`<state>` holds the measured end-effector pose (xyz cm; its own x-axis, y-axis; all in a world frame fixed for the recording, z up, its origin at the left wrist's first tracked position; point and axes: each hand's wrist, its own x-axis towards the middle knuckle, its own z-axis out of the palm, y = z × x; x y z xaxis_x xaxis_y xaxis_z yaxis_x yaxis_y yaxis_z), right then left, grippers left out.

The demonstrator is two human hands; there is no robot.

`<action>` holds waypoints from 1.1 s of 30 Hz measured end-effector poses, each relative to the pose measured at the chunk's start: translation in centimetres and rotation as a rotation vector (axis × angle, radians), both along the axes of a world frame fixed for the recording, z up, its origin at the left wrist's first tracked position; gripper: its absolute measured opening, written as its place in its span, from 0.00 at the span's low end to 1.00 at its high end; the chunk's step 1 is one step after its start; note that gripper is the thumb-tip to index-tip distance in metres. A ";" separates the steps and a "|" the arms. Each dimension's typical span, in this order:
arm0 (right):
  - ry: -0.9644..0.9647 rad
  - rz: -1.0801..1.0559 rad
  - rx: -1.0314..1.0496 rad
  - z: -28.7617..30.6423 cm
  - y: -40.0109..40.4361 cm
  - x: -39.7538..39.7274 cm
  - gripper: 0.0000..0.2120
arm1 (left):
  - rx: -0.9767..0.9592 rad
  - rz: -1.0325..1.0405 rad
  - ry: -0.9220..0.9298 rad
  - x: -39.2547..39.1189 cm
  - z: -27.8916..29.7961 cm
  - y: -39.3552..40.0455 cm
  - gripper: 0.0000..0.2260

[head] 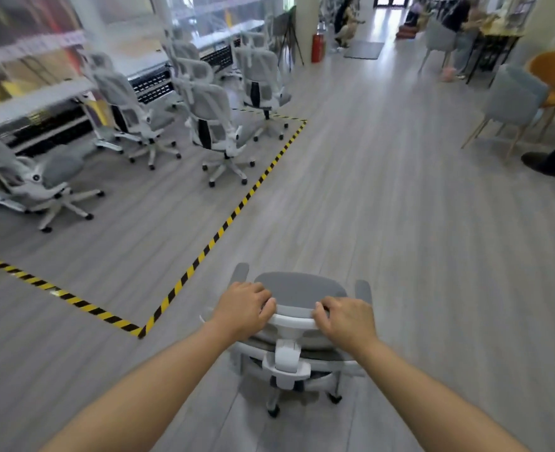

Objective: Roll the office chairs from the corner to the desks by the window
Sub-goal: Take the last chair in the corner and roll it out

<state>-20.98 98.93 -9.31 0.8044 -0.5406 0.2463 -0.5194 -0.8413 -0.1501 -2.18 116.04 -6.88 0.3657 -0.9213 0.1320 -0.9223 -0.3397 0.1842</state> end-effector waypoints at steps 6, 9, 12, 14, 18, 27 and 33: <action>-0.001 0.183 -0.100 1.2 -1.0 15.1 0.19 | -0.034 0.204 -0.042 12.0 -0.3 0.4 0.22; -0.020 0.231 -0.088 0.8 -1.4 22.6 0.19 | -0.063 0.303 -0.071 18.2 -0.7 0.9 0.20; -0.069 0.272 -0.082 0.6 -2.3 30.6 0.19 | -0.113 0.397 -0.116 24.7 -0.7 0.9 0.16; -0.078 0.296 -0.109 0.7 -2.9 36.0 0.20 | -0.141 0.435 -0.135 29.2 -0.2 0.8 0.15; -0.040 0.322 -0.102 0.9 -2.7 46.0 0.21 | -0.041 0.470 -0.112 38.4 -0.4 1.8 0.19; 0.003 0.427 -0.017 0.9 -2.2 69.0 0.22 | 0.103 0.529 -0.119 59.7 -0.2 3.3 0.28; 0.020 0.517 -0.003 0.3 -4.4 85.6 0.24 | 0.121 0.605 -0.159 75.0 -0.3 2.7 0.29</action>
<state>64.59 94.50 -8.98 0.9710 -0.0702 0.2285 -0.0381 -0.9892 -0.1419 72.82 118.75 -7.16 0.8106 -0.5696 0.1357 -0.5737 -0.8190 -0.0111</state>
